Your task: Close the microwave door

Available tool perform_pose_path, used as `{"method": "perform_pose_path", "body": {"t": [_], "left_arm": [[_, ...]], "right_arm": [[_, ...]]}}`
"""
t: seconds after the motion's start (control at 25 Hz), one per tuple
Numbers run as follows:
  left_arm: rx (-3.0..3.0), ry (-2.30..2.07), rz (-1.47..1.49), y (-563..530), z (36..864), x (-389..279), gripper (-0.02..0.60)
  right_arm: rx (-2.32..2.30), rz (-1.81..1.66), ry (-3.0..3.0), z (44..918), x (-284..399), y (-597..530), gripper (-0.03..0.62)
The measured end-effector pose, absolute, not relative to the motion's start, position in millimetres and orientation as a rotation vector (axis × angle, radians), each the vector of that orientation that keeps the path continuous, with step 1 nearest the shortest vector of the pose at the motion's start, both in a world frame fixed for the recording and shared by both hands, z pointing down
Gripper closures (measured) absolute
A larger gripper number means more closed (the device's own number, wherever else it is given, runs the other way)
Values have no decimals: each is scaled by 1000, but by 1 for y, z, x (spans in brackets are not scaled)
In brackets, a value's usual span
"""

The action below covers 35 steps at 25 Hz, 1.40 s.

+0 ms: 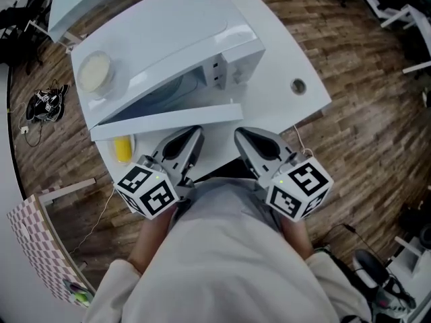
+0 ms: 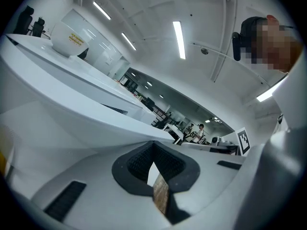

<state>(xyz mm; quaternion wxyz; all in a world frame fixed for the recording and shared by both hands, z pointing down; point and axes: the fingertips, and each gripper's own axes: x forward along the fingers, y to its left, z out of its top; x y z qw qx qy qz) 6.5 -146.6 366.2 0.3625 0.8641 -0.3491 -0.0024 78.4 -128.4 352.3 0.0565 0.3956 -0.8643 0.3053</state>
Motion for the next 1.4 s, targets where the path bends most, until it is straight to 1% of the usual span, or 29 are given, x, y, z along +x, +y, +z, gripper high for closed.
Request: {"method": "perform_pose_path", "body": {"t": [1.4], "left_arm": [[2106,-1056,-104,-171,386,4,566]], "right_arm": [[982,938,-2672,369,76,-168,572]]}}
